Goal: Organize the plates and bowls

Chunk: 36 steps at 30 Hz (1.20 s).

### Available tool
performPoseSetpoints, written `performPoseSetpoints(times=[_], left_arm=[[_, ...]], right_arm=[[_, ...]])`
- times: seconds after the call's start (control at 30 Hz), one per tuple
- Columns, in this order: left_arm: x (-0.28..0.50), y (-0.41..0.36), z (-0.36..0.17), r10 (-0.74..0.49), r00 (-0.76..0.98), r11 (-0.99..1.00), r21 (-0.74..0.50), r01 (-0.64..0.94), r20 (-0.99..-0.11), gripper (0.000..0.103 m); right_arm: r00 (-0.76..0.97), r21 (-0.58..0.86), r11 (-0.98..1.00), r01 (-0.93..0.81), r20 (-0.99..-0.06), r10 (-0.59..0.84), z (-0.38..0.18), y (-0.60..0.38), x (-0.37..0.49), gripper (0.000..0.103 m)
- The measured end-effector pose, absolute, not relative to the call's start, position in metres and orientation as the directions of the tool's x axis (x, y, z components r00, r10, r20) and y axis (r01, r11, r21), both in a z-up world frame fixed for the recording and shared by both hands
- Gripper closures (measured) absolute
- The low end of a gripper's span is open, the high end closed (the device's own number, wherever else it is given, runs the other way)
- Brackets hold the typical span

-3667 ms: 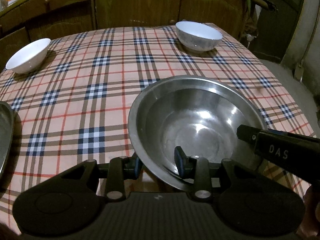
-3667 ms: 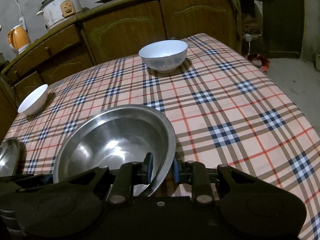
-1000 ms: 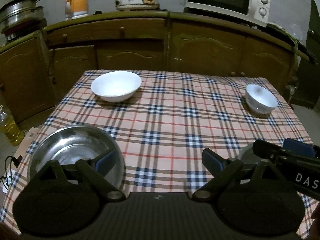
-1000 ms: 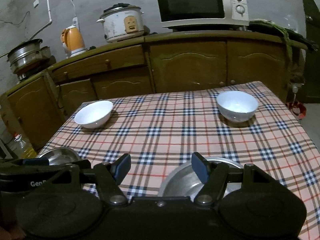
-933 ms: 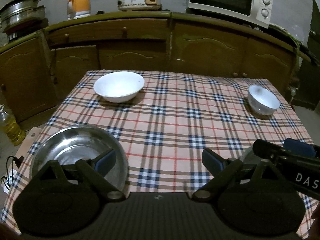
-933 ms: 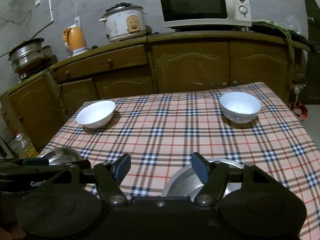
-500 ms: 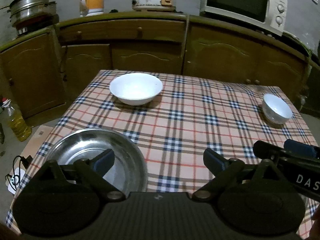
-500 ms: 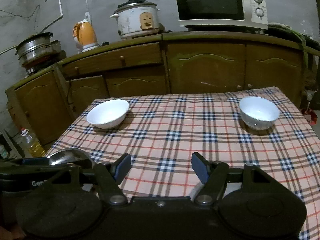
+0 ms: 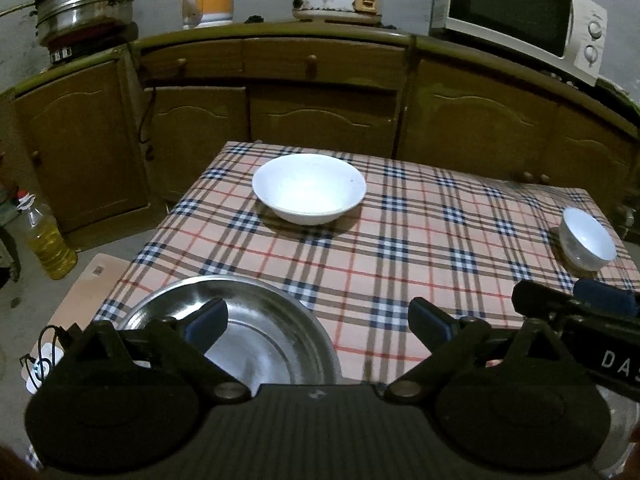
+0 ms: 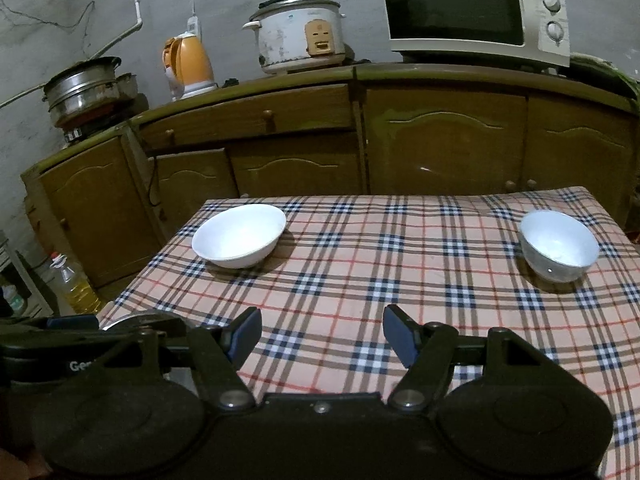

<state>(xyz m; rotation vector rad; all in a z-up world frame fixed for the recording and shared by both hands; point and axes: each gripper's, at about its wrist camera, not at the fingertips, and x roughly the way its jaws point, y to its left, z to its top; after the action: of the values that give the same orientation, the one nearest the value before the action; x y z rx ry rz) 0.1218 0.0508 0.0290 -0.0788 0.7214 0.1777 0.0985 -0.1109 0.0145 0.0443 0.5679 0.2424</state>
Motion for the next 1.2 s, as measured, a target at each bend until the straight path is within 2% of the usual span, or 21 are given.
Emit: performPoseSetpoints(times=[0.4,0.77,1.03,1.2], left_arm=[[0.16,0.085,0.026,0.176,0.719,0.97,-0.005,-0.242,-0.672,0.003],[0.228,0.138,0.016,0.248,0.687,0.941,0.001,-0.339,-0.682,0.003],[0.281,0.156,-0.001,0.235,0.676,0.95,0.018,-0.311,-0.698,0.004],[0.308,0.163,-0.019,0.204,0.647,0.961,0.026,-0.274,-0.735,0.014]], right_arm=[[0.802,0.122,0.963,-0.24,-0.535,0.267,0.01,-0.084,0.15,0.023],[0.772,0.161,0.95,-0.267,-0.554,0.311,-0.007,-0.055,0.227,0.023],[0.735,0.202,0.943,-0.264,-0.591,0.332,-0.027,-0.03,0.287,0.023],[0.699,0.239,0.942,-0.234,-0.632,0.334,-0.046,-0.018,0.318,0.023]])
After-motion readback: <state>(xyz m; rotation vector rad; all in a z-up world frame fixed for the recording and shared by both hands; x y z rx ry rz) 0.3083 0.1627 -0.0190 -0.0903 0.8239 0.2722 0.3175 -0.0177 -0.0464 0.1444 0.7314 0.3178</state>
